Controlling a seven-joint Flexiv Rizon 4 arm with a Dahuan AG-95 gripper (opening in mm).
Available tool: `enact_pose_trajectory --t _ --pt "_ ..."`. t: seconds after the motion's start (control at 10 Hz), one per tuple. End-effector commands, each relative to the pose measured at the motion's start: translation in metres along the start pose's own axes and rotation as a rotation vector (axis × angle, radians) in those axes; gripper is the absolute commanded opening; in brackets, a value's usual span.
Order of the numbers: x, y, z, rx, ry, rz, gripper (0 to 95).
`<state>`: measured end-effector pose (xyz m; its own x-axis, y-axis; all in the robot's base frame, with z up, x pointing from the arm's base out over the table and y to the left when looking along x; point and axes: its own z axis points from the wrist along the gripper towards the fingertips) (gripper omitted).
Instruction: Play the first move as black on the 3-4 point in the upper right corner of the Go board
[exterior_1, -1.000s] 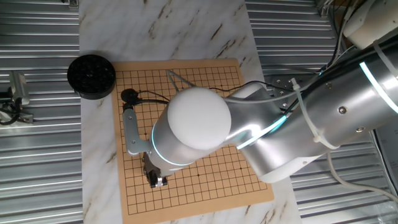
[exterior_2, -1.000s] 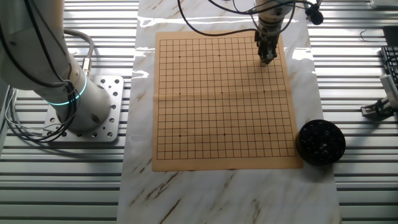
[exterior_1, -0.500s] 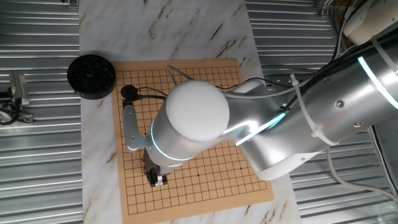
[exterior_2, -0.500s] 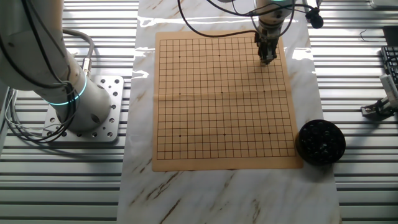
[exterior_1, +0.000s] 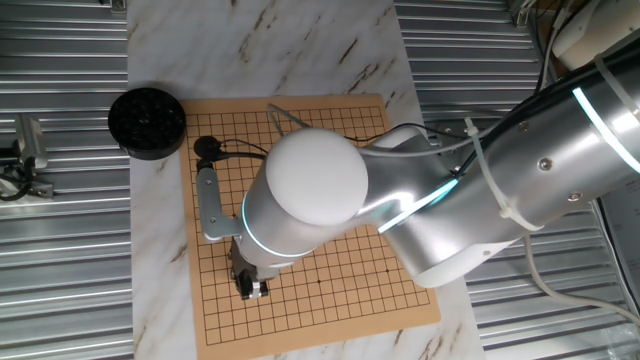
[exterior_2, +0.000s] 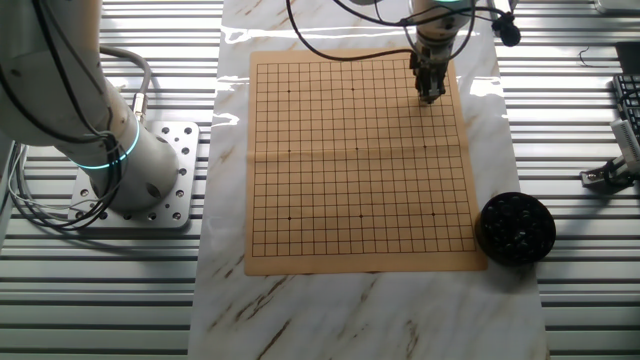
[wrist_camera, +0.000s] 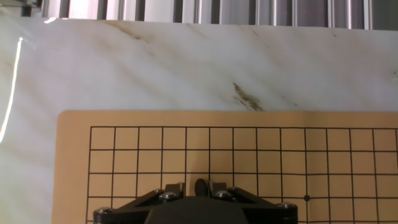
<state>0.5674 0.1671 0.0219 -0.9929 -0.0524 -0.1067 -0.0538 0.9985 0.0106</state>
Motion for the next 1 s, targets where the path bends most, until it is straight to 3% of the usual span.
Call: enact_pose_trajectory --t 0.1,1.0 --pt "0.0001 0.001 0.0001 -0.008 0.002 0.002 19.0" --pt "-0.0003 0.0011 -0.0004 0.012 0.002 0.008 19.0"
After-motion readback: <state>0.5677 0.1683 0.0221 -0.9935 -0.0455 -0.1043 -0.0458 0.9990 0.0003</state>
